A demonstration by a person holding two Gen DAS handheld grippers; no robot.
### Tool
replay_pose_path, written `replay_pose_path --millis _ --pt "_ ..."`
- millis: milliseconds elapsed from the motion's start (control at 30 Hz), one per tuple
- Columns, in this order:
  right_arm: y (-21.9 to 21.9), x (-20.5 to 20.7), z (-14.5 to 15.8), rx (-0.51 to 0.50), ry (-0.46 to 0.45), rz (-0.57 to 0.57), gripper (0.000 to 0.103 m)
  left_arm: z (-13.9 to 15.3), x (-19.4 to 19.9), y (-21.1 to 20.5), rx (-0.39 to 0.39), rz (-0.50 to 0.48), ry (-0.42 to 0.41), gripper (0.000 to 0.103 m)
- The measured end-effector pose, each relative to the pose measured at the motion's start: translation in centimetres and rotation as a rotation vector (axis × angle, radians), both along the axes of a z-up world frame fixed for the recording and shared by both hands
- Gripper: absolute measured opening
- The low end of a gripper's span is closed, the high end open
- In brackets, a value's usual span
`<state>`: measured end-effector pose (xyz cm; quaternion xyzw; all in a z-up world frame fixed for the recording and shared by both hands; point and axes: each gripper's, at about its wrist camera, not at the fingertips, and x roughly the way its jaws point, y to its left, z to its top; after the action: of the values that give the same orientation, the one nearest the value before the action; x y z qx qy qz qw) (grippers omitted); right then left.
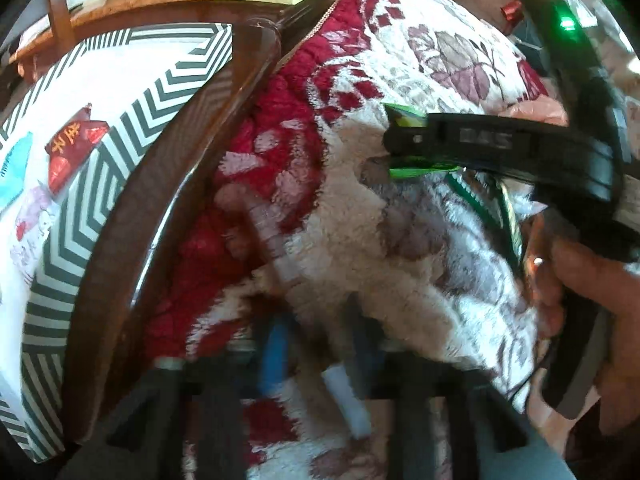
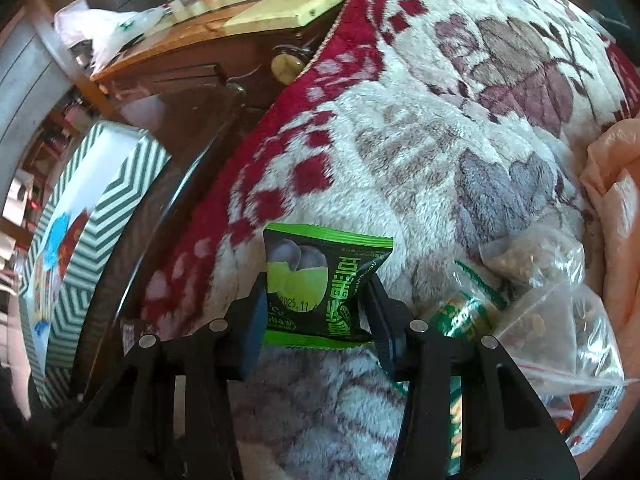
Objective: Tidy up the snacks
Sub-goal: 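Lift the chocolate stick packet with the left gripper while the right gripper grasps the green packet, then carry both packets over the white tray and open both grippers to drop them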
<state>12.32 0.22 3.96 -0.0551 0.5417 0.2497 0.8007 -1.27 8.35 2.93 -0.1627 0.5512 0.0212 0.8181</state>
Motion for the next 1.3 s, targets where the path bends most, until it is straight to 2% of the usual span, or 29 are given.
replay_pose_path --millis 100,333,600,1300 --pt "-0.8 -1.8 0.8 0.027 -0.016 0.024 0.045 0.2 -0.7 1.0 -0.05 0.0 -0.01 0.014" --pt "-2.6 -6.2 3.1 0.088 -0.058 0.045 0.045 1.8 -2.8 1.8 -0.034 -0.009 -0.044 0.011" --pt "-2.7 -9.1 3.4 0.1 -0.049 0.072 0.045 3.7 -4.6 2.7 -0.014 -0.003 -0.089 0.01" --pt "2.6 -12.7 7.7 0.114 -0.121 0.199 0.045 8.6 -7.3 8.5 0.101 0.121 -0.196 0.01"
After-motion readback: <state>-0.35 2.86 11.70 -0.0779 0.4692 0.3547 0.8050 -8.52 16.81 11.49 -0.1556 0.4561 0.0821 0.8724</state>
